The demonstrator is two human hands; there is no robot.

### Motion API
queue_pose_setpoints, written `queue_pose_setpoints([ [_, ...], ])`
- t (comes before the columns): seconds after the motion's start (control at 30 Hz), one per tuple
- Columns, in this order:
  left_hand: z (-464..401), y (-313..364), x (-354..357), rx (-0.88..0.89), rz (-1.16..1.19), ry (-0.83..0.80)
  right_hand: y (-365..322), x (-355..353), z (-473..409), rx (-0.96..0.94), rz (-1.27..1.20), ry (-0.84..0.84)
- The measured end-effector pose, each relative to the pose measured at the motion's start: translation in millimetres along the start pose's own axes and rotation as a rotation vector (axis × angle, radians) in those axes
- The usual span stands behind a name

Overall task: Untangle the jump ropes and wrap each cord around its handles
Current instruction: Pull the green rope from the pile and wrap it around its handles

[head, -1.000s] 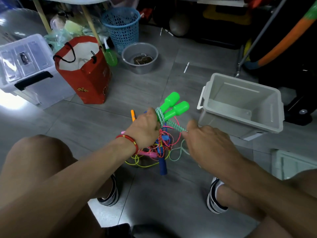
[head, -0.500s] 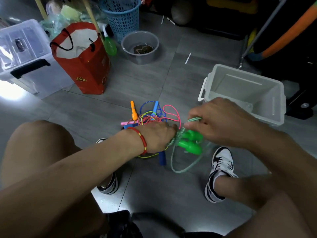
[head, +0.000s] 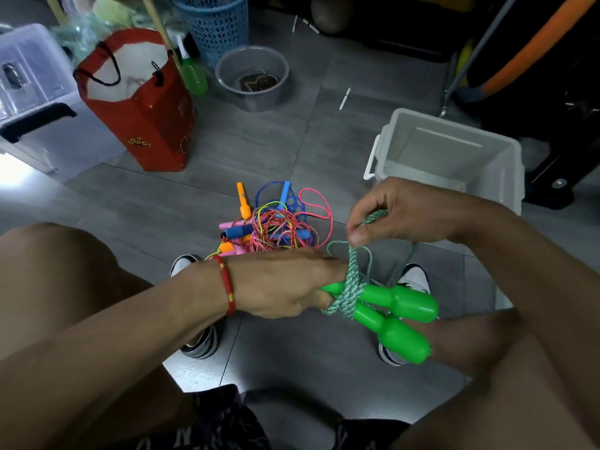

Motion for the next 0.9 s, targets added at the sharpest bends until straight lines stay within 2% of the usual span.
queue_pose_setpoints([
  [0.1,7.8,6.2,-9.0,-0.064,0.112,-0.038,9.9,5.6,5.2,0.001,-0.135,-0.058],
  [0.17,15.7,8.9,-19.2,-0.066,0.281,-0.03,14.3,18.7,9.1,0.019,-0.258,-0.114],
  [0.2,20.0,8.2,-24.1,-0.065,0.407,-0.024,8.5,29.1,9.8,-0.026,-0.429,-0.148],
  [0.27,25.2,3.2,-31.8,-0.092,0.627,-0.033,-7.5,32.8,10.8,-0.133,-0.804,0.037],
  [0.3,26.9,-0.3,-36.4,-0.095,0.717,-0.027,-10.7,43.2,4.4,-0.201,-0.941,-0.013],
  [0.37,27.6,-15.2,-38.1,-0.15,0.902,0.035,2.8,72.6,-9.2,-0.078,-0.823,0.023],
  [0.4,26.9,-24.0,-38.1,-0.189,0.953,0.078,8.7,71.4,-8.4,-0.002,-0.695,0.115],
  [0.43,25.9,-31.6,-36.2,-0.214,0.982,0.102,15.1,71.8,-6.9,0.053,-0.668,0.174],
  [0.5,21.7,-40.9,-30.8,-0.24,1.004,0.116,12.9,78.3,-2.5,0.061,-0.653,0.222],
  [0.63,16.7,-53.3,-22.8,-0.345,1.045,0.143,10.0,76.4,-7.0,0.001,-0.142,0.405],
  [0.67,16.2,-55.7,-22.6,-0.373,1.035,0.163,8.4,73.1,-7.6,0.013,-0.088,0.418],
  [0.8,16.5,-68.0,-22.9,-0.459,0.998,0.205,7.6,59.3,-4.2,0.147,0.017,0.448],
  [0.9,14.1,-75.4,-23.9,-0.535,0.861,0.272,12.9,56.6,-5.0,0.227,-0.068,0.48],
])
Point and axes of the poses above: each hand's wrist, its own z-axis away from the middle knuckle, its own x-axis out of the palm, y = z × x, the point moved 5 cm from there along -z, towards the middle knuckle, and after that the axes turned 13 degrees about -x, right-handed, at the moved point
